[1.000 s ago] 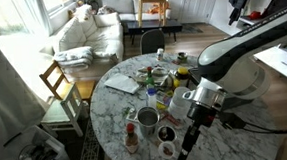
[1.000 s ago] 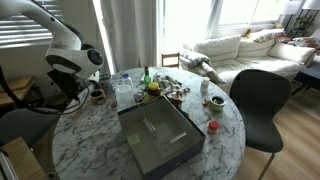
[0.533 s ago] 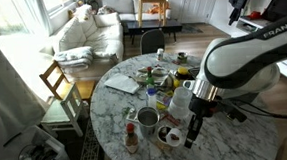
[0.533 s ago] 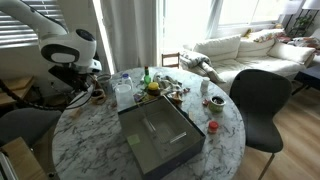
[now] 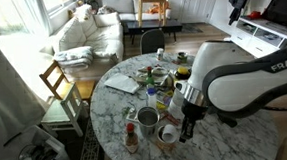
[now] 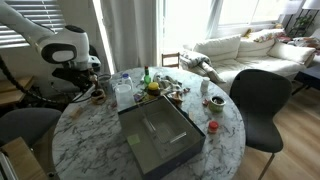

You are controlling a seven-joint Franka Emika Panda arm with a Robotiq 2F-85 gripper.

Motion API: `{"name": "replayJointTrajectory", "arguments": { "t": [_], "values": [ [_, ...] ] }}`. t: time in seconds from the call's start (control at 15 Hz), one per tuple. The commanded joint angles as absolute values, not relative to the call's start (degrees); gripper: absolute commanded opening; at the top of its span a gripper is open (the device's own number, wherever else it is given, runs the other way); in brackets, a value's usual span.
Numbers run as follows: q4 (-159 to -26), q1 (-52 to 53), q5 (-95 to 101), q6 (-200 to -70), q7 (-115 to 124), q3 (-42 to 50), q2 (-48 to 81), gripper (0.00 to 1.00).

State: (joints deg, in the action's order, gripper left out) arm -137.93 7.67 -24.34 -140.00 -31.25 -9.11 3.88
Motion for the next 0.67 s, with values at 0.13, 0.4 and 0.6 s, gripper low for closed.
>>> {"name": "replayJointTrajectory", "arguments": {
  "t": [0.13, 0.4, 0.6],
  "values": [
    [-137.34, 7.25, -25.09, -140.16, -32.58, -9.86, 4.48, 0.06],
    [-137.06, 7.45, -22.78, -140.1, -30.95, -9.71, 4.89, 0.01],
    [-136.75, 8.0, -14.45, -140.55, -26.11, -9.35, 5.57, 0.01]
  ]
}}
